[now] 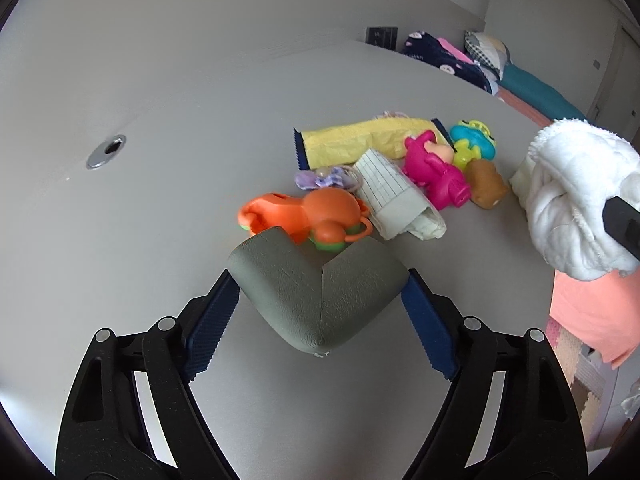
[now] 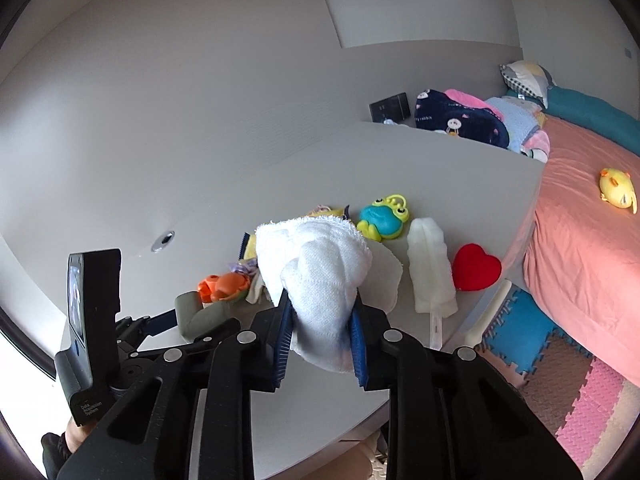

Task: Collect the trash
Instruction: 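Carry the towel and corner guard with both tools down to the black bin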

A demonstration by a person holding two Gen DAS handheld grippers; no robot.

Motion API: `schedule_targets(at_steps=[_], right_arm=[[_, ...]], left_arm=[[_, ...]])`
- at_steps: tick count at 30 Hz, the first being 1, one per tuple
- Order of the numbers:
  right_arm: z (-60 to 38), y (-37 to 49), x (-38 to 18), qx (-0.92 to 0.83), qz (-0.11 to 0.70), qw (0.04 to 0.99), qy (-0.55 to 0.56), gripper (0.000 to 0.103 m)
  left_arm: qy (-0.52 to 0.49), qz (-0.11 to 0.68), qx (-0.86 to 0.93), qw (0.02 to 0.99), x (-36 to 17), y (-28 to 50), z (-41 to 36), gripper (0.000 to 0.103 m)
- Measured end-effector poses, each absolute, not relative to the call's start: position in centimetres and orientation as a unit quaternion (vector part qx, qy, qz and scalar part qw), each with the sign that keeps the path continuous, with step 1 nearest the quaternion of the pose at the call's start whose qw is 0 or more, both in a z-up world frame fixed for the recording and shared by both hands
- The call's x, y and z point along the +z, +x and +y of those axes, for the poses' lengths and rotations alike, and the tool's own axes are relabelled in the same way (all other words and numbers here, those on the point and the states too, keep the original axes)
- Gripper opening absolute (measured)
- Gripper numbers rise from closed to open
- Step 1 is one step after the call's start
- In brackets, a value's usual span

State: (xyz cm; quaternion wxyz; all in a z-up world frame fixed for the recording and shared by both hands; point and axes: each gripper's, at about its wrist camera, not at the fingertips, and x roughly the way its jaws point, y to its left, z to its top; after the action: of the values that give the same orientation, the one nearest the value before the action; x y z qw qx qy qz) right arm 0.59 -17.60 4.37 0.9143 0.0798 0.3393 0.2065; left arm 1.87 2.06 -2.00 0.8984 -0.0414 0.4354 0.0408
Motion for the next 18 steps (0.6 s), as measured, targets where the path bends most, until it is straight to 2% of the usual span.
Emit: schedule_targets(at_steps=[8, 18], right_arm=[[-18.7, -1.4, 6.9, 0.202, 0.313, 0.925, 0.082, 0.027], [-22.5, -2.6, 7.4, 0.171, 0.303, 0.932, 0.097, 0.027]], left_arm=[[-0.058, 0.411, 0.027, 0.909, 0.4, -0.9, 1.4, 0.080], [-0.039, 0.397, -0.014, 0.917, 2.1, -1.1, -2.6, 0.080]])
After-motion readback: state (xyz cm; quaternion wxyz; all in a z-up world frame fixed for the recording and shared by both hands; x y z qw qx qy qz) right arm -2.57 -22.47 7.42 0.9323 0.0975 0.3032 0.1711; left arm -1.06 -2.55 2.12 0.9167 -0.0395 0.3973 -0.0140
